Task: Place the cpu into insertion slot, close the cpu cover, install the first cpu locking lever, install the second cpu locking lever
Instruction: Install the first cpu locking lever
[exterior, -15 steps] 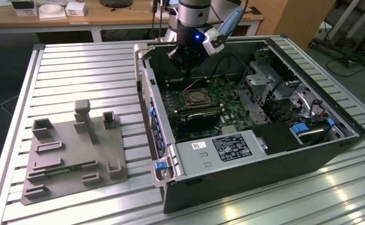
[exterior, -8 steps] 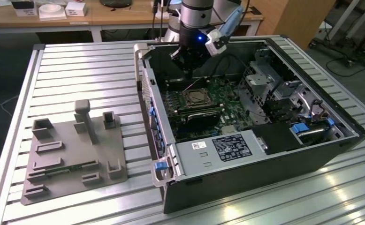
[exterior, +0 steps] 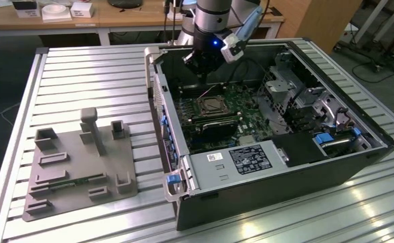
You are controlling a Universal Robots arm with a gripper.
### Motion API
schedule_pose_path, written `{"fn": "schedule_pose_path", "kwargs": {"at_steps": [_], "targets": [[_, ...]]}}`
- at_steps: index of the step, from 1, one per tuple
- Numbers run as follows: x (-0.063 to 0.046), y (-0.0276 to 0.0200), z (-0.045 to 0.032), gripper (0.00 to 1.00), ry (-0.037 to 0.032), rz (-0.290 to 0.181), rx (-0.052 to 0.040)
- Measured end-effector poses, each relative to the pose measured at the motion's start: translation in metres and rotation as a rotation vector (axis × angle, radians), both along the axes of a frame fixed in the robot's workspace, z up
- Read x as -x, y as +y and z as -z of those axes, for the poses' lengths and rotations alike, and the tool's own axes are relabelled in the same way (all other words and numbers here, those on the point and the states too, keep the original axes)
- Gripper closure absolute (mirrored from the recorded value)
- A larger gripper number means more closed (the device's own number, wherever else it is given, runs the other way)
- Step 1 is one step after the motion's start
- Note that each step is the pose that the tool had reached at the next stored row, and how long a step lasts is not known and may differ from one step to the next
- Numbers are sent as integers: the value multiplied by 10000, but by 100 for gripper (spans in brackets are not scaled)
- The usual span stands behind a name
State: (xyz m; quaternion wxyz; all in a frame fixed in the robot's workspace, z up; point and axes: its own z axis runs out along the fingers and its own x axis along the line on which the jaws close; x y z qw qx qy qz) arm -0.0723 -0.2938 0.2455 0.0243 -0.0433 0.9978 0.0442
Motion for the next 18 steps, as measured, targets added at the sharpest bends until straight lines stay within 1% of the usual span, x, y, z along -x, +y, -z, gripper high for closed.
{"fn": "schedule_pose_path", "kwargs": {"at_steps": [5, 8, 10, 14, 18], "targets": [[-10, -20, 66, 90, -1, 0, -126], [-16, -28, 106, 90, 0, 0, -218], [-20, -32, 139, 90, 0, 0, -261], [-23, -43, 211, 90, -1, 0, -299], [-24, -56, 284, 90, -1, 0, -310]]}}
